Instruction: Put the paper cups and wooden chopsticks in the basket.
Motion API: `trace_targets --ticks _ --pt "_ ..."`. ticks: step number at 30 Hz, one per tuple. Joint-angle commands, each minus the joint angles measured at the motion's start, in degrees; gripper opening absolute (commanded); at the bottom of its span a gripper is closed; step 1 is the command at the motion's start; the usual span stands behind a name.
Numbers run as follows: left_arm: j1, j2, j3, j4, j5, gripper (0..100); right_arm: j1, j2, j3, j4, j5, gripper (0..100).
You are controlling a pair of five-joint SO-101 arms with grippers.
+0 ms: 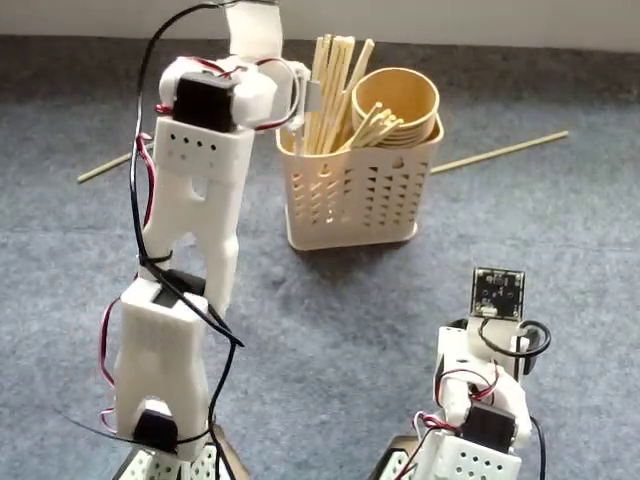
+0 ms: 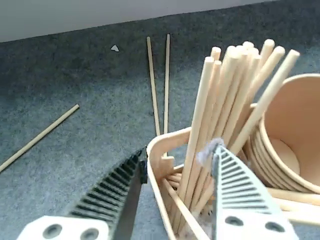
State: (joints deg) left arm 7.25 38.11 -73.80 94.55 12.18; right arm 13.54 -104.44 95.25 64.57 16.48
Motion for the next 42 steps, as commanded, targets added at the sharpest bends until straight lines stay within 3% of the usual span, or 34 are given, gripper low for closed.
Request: trace_targets --ticks 1,15,32,42 --pt "-2.5 -2.7 -7.1 2.6 -0.4 25 -0.6 -0.5 6.5 -1.0 0.9 34.7" --pt "-4.2 -11.4 -9.8 5.5 -0.4 25 -0.6 -0.5 6.5 -1.1 0.9 34.7" --pt "-2.2 -12.4 15.7 6.3 -0.3 25 -0.6 -0.5 6.5 -1.1 0.9 34.7" --pt "-0.6 -18.9 10.5 6.2 -0.3 25 -0.6 -0.5 6.5 -1.1 0.9 34.7"
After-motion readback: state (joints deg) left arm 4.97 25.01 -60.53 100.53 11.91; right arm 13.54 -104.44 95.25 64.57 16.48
